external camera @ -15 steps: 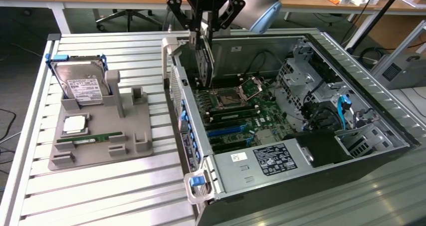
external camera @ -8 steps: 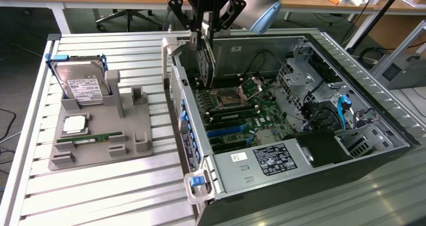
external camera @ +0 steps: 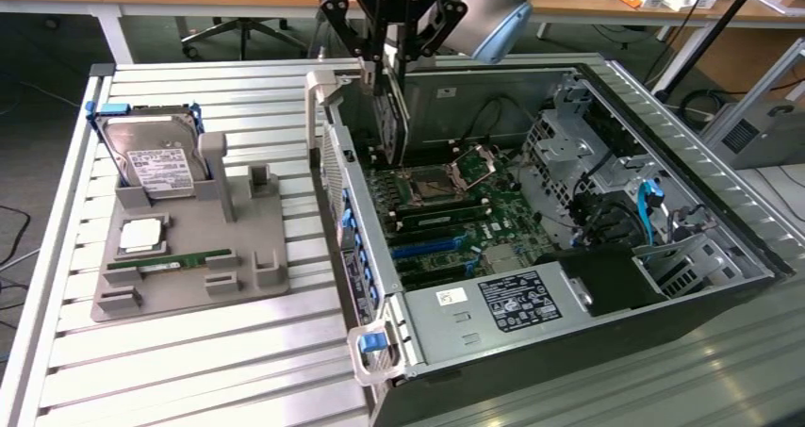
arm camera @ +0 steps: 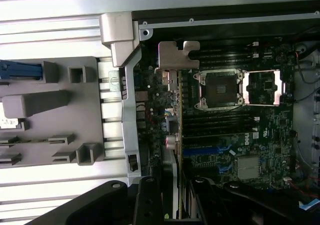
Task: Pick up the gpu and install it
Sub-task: 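Pick up the gpu and move the gpu toward the slot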
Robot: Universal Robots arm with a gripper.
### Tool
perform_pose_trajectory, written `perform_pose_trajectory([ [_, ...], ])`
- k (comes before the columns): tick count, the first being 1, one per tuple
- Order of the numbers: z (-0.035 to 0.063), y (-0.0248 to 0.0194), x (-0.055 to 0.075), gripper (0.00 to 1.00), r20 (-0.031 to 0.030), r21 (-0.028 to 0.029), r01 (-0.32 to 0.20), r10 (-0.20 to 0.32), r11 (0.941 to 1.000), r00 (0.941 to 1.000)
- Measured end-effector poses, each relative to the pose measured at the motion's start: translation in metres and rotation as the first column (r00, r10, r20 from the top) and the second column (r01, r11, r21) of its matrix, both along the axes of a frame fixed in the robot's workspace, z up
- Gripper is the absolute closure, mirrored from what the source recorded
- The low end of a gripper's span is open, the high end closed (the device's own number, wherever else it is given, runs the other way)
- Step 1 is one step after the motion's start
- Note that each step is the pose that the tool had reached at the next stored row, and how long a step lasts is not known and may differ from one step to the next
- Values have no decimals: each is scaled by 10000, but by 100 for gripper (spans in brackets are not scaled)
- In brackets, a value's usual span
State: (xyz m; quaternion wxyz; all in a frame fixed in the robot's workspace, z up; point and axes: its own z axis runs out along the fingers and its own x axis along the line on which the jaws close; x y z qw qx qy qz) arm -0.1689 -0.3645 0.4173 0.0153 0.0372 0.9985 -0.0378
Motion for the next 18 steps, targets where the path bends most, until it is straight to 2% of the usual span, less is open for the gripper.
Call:
perform_pose_trajectory([
  [18,-29,0,50,73,0,-1,0,0,10000,10000],
])
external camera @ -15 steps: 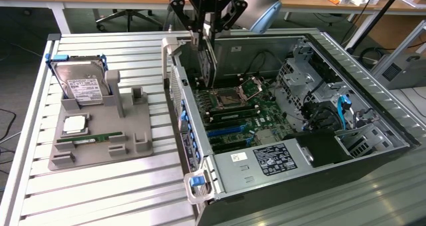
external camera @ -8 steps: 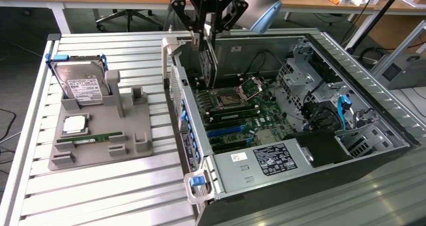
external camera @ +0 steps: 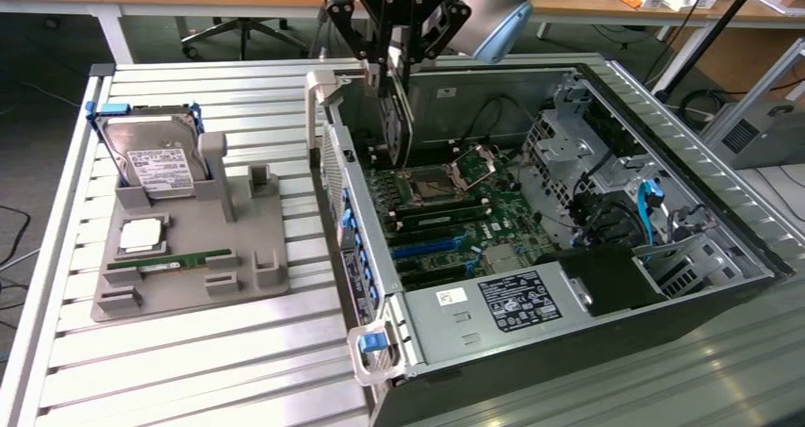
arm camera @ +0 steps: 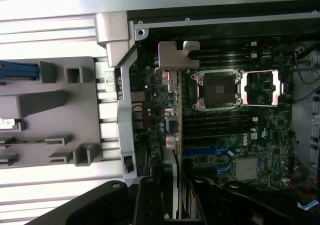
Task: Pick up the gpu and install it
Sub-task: 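Pick up the gpu and move the gpu toward the slot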
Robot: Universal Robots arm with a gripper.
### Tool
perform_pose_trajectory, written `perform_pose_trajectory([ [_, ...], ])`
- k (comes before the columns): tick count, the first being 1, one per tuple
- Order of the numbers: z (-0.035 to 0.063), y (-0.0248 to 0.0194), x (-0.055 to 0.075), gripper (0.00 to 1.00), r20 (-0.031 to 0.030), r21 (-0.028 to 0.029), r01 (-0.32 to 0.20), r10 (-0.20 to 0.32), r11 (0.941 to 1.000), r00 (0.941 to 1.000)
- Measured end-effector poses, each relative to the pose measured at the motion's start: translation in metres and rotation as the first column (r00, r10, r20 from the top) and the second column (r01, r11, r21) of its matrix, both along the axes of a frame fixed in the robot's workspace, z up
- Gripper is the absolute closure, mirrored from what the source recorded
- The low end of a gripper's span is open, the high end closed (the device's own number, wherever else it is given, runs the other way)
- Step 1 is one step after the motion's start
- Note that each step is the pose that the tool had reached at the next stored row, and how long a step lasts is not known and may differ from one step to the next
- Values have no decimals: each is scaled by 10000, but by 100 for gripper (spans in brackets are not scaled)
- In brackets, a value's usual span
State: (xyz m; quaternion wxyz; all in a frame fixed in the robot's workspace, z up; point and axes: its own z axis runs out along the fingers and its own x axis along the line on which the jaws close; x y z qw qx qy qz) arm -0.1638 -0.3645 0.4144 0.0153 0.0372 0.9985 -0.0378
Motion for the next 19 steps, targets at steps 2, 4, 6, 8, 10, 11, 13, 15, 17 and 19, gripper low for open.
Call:
perform_pose_trajectory([
  [2,-7,0,10,73,0,-2,0,0,10000,10000],
  [4,-11,0,18,73,0,-3,-1,1,10000,10000],
  [6,-15,-1,24,73,1,-3,0,0,10000,10000],
  [8,-19,-2,28,73,0,-4,0,0,10000,10000],
  [10,-23,-4,34,73,-1,-6,0,0,10000,10000],
  [11,-26,-6,36,73,-1,-6,0,0,10000,10000],
  [13,-31,-8,42,73,0,-6,0,0,10000,10000],
  [15,-35,-9,46,73,-1,-8,0,0,10000,10000],
  [17,-39,-11,51,73,1,-7,-1,1,10000,10000],
  [19,-43,-12,55,73,1,-7,0,0,10000,10000],
])
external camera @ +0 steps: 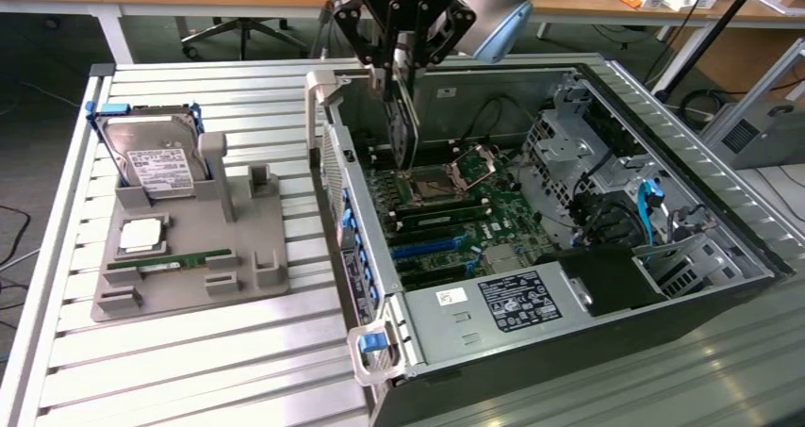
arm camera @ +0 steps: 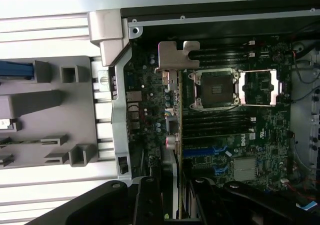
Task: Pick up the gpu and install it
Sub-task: 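Pick up the gpu and move the gpu toward the slot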
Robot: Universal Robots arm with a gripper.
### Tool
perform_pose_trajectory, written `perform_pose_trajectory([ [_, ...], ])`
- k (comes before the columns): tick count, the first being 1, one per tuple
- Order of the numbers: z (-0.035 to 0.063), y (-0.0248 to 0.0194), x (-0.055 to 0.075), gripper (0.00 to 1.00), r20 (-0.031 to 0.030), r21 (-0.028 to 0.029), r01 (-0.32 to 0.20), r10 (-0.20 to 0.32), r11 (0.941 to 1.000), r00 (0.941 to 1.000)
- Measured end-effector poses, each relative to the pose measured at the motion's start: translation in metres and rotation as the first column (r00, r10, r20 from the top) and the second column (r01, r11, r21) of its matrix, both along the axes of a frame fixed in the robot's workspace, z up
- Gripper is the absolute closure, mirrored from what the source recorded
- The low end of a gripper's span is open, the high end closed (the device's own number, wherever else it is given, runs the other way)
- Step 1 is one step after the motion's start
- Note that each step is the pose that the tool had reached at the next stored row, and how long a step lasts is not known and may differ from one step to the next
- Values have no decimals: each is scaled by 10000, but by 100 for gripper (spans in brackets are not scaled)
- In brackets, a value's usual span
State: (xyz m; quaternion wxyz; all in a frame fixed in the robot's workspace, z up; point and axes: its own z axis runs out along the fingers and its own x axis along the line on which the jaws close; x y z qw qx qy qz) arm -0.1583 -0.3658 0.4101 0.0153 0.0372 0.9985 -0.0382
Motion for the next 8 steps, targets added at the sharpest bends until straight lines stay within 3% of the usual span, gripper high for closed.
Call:
perform_pose_trajectory([
  [8,-15,-2,20,73,-1,-4,0,0,10000,10000],
])
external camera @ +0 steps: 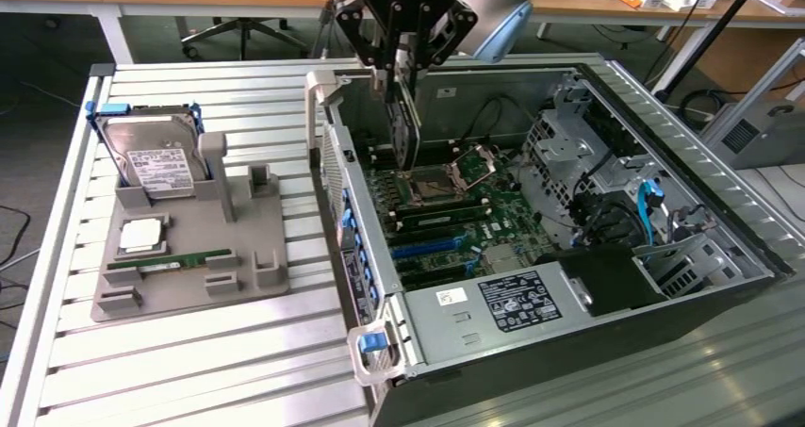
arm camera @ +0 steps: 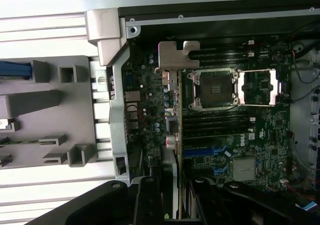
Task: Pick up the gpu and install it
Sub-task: 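Pick up the gpu and move the gpu toward the slot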
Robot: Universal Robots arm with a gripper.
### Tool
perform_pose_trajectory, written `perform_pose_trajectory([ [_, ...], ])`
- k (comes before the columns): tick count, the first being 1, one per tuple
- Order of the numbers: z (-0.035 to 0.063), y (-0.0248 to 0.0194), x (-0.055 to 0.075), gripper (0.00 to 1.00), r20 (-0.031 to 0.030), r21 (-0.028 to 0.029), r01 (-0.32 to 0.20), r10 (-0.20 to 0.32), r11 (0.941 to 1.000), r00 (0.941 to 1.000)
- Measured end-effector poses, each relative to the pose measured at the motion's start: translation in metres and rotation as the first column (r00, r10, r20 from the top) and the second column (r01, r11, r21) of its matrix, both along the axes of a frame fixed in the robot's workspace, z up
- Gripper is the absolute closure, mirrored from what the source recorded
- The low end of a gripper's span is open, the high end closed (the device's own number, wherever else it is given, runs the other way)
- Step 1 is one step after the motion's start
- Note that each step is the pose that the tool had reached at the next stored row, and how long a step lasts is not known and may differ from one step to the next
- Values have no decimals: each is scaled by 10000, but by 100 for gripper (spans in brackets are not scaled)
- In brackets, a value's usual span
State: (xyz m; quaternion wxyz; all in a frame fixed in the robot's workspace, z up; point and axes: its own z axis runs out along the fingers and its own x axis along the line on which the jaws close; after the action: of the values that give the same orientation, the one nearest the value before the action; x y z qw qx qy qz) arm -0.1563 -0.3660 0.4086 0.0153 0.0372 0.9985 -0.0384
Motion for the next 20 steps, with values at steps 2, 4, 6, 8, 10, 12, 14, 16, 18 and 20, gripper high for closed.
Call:
perform_pose_trajectory([
  [2,-2,0,3,73,0,-1,1,-1,10000,10000],
  [4,-4,-1,6,73,1,-2,0,0,10000,10000],
  [6,-7,-2,12,73,1,-1,0,0,10000,10000],
  [8,-10,-2,17,73,1,-1,0,0,10000,10000],
  [10,-11,-2,22,73,0,-1,0,0,10000,10000],
  [12,-12,-3,27,73,0,-2,0,0,10000,10000],
  [14,-14,-2,37,73,1,-2,0,0,10000,10000],
  [16,-17,-2,51,73,1,-3,0,0,10000,10000],
  [18,-19,-2,67,73,1,-4,0,0,10000,10000],
  [20,-21,-3,86,73,0,-7,0,0,10000,10000],
])
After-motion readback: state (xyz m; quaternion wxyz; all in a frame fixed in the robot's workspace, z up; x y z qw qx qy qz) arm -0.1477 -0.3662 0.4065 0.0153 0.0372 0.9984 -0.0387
